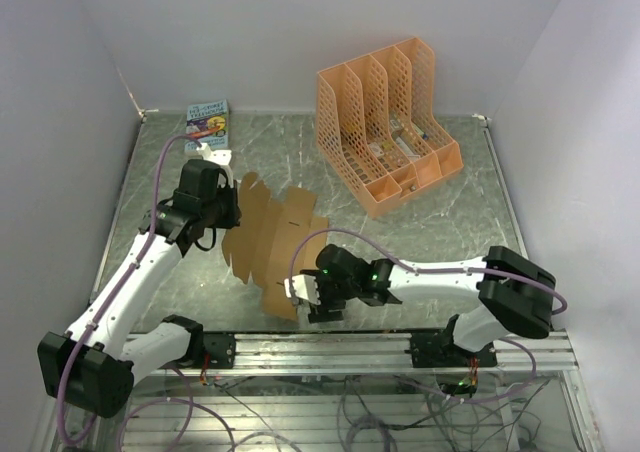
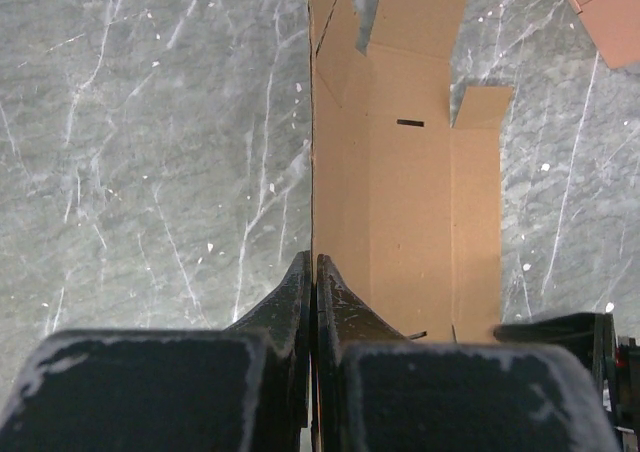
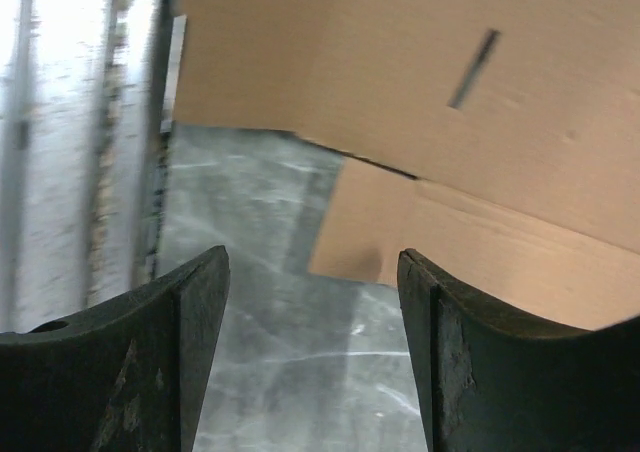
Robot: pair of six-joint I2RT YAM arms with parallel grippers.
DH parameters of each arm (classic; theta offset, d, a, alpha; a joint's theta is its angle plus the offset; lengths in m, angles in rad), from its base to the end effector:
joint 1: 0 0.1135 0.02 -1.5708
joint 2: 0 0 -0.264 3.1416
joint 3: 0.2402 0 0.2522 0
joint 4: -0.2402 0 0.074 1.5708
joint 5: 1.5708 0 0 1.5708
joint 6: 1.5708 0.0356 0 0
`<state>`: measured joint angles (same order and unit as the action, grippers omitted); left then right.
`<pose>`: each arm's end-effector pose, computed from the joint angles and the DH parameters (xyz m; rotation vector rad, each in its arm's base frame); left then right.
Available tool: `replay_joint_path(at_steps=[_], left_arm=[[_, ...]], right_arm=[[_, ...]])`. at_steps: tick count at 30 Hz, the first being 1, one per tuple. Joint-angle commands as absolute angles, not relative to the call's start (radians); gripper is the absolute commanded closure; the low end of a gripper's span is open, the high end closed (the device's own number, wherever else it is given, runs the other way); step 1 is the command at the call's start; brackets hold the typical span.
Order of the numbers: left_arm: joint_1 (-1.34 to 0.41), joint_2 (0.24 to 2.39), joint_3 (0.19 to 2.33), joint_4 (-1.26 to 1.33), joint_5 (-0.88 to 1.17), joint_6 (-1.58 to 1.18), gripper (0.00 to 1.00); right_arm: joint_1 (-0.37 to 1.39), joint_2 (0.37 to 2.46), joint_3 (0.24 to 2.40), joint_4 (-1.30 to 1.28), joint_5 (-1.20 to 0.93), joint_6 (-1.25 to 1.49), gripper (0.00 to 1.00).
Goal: Fold the paper box
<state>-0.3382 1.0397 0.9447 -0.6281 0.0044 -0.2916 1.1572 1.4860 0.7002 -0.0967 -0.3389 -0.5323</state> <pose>0.2056 -0.0725 0.3051 0.0563 2.3155 -0.3285 0.1023 0.2626 0.1626 -1.9741 1.5473 0.6834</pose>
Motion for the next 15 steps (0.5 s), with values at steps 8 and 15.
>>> replay_joint_path(at_steps=[8, 15], left_arm=[[-0.328, 1.035, 0.95, -0.629, 0.053, -0.295, 0.93], [-0.328, 1.031, 0.96, -0.634, 0.065, -0.283, 0.93]], right_arm=[[1.169, 1.537, 0.7, 0.045, -0.128, -0.491, 0.46], [1.137, 1.509, 0.714, 0.021, -0.17, -0.455, 0.72]])
